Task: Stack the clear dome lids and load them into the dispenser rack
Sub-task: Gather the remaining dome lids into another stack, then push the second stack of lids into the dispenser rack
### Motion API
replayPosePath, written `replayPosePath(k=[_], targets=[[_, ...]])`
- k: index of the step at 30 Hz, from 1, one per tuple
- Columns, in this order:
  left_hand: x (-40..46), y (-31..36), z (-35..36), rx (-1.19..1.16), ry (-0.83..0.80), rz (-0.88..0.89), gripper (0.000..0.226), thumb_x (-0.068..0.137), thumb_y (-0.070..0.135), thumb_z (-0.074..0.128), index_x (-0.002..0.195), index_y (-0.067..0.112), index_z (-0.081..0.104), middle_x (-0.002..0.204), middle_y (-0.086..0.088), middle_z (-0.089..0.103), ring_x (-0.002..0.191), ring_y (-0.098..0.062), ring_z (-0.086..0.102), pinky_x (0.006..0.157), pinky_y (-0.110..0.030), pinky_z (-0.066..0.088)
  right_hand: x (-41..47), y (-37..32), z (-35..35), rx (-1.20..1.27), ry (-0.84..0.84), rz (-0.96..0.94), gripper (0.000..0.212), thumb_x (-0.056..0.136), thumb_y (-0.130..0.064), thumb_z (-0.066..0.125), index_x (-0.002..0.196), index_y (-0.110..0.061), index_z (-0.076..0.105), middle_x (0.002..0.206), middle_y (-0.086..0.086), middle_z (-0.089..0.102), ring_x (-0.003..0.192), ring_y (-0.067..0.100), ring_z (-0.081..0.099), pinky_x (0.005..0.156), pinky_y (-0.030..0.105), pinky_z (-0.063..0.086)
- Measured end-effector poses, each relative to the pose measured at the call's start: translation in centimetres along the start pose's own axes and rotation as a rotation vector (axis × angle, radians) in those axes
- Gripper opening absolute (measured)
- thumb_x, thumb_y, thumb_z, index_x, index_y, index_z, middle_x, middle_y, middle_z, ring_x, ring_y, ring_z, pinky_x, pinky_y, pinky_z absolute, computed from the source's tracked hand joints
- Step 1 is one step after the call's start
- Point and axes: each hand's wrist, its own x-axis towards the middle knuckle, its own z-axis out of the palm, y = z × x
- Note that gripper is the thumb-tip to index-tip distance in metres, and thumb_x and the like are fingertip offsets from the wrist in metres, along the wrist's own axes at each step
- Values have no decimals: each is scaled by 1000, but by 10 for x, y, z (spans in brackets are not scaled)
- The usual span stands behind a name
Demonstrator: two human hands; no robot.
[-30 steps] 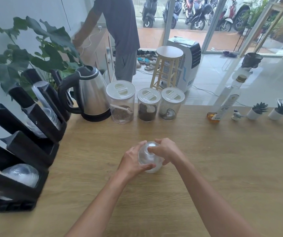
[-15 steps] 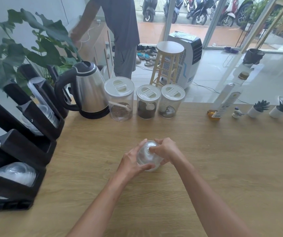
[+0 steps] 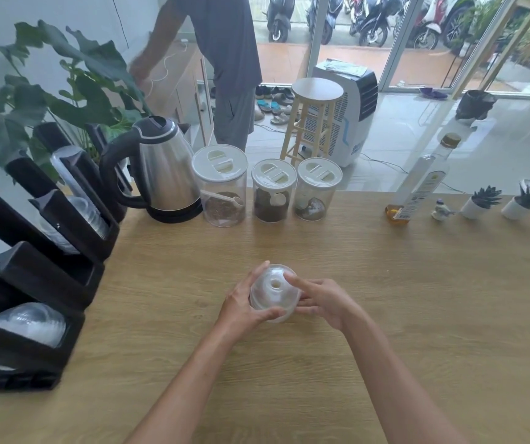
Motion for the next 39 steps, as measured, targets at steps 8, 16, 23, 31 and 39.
replayPosePath(k=[8,16,23,31,39], targets=[[-19,-3,-2,-112,92,5,104,55,56,94,141,67,38,140,-2,53,124,-20,60,105,-48,52,0,11,20,112,82,-72,85,53,-64,93,118,-12,73,107,5,81,104,21,76,101,42,56],[-58,25,-37,-264,289,6,76,74,54,85,139,61,48,144,-2,56,126,-12,62,107,-39,52,-7,-19,54,177,-90,-216,85,53,-50,96,119,-4,71,109,10,80,103,22,77,100,41,58],[-117,71,-103,-249,526,-14,91,77,43,84,154,44,36,133,1,63,119,-6,62,84,-9,53,-34,-77,116,109,-274,-325,72,62,-48,92,118,-7,73,109,8,80,104,20,77,90,33,60],[-188,107,-198,-142,634,27,104,69,52,83,156,44,28,130,-1,66,115,-8,67,89,-19,52,-83,-132,201,46,-451,-484,46,81,-39,84,113,-9,76,110,8,80,107,22,76,96,39,58],[-219,79,-322,-87,561,-28,122,51,72,86,155,39,33,112,4,77,114,-12,69,112,-42,44,-91,-157,305,-43,-406,-500,90,72,-56,87,120,15,59,117,30,71,105,31,74,92,40,63]])
